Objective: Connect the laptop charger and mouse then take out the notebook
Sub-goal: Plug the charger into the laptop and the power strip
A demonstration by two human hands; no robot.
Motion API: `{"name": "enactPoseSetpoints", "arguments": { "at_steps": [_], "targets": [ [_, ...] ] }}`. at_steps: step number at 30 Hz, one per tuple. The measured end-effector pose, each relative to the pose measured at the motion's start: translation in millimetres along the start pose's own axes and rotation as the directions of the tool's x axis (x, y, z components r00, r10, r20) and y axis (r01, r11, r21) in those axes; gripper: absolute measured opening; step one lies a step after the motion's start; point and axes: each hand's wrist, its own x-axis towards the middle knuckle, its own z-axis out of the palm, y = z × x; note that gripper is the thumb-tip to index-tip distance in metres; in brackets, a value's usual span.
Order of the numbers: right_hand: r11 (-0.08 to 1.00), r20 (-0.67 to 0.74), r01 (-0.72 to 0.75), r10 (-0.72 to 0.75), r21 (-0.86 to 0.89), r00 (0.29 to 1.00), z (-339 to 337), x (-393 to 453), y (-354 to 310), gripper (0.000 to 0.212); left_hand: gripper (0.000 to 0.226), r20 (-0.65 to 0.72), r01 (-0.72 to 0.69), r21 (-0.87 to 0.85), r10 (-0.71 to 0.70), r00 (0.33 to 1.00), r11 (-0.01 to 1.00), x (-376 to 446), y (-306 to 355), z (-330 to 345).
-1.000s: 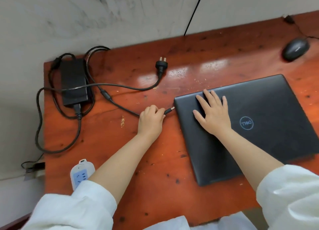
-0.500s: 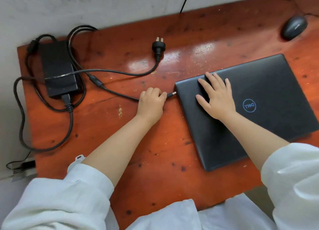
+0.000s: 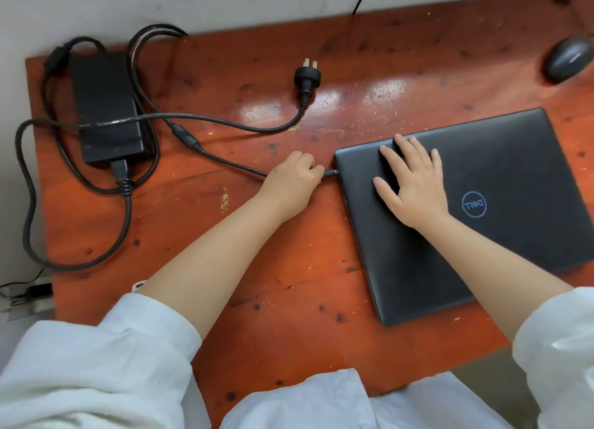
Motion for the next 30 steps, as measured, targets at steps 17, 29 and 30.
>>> {"name": "enactPoseSetpoints", "arguments": {
  "at_steps": [17, 29, 30],
  "targets": [
    [0.998, -0.019, 0.053, -0.054, -0.026, 0.998, 4.7, 1.6, 2.5, 0.058, 0.023, 0.050, -0.017, 0.034, 0.015, 0.999, 0.999, 8.5, 12.3, -10.8],
    [0.994, -0.002, 0.105, -0.105, -0.035, 0.994, 4.0, 1.9, 8.3, 0.055, 0.023, 0.070, 0.131, 0.120, -0.140, 0.988, 0.984, 6.1, 28.8, -12.9],
    [0.990, -0.001, 0.131, -0.131, -0.055, 0.991, 1.2, 3.8, 8.3, 0.055, 0.024, 0.116, 0.155, 0.141, -0.172, 0.978, 0.978, 8.6, 29.7, -17.0]
  ]
}}
